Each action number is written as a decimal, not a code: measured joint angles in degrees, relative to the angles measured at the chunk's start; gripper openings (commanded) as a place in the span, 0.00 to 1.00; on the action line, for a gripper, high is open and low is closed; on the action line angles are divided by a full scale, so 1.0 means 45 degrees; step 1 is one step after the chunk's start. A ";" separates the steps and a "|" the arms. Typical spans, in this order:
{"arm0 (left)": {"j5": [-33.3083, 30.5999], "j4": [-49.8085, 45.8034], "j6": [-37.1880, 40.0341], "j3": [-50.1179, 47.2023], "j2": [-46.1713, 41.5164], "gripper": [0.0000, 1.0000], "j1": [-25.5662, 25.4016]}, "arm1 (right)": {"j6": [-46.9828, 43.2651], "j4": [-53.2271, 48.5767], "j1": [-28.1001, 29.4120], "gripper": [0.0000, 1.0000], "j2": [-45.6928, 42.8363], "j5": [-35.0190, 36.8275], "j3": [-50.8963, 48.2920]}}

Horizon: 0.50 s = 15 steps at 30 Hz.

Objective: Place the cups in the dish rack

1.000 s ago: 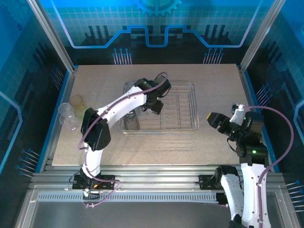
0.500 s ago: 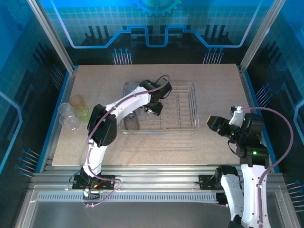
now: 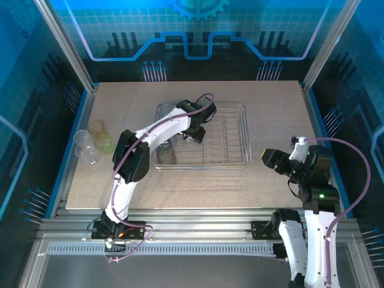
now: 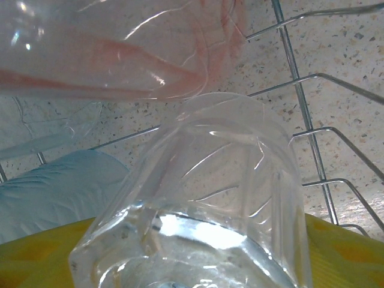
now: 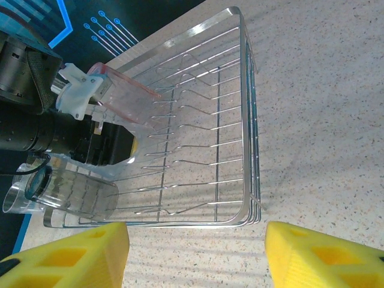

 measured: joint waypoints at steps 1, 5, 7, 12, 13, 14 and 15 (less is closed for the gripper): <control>0.0005 0.0019 0.0005 0.0000 0.0000 0.81 0.0000 | -0.0005 0.0000 0.0000 0.63 -0.0015 0.0000 0.0000; 0.0000 0.0034 0.0053 0.0015 0.0000 0.87 0.0000 | -0.0087 -0.0097 0.0005 0.63 -0.0097 0.0005 0.0000; 0.0005 0.0034 0.0049 0.0015 0.0000 0.88 0.0000 | -0.0092 -0.0165 0.0024 0.63 -0.0141 0.0005 0.0000; 0.0005 0.0034 0.0044 0.0015 -0.0005 0.91 -0.0005 | -0.0087 -0.0272 0.0024 0.63 -0.0238 0.0000 0.0000; 0.0005 0.0039 0.0044 0.0010 -0.0005 0.92 -0.0024 | -0.0087 -0.0282 0.0024 0.63 -0.0257 0.0000 0.0000; 0.0005 0.0049 0.0049 0.0005 -0.0015 0.92 -0.0029 | -0.0087 -0.0282 0.0024 0.63 -0.0282 0.0000 0.0000; 0.0000 0.0073 0.0049 -0.0010 -0.0034 0.92 -0.0053 | -0.0087 -0.0287 0.0024 0.63 -0.0306 0.0000 0.0000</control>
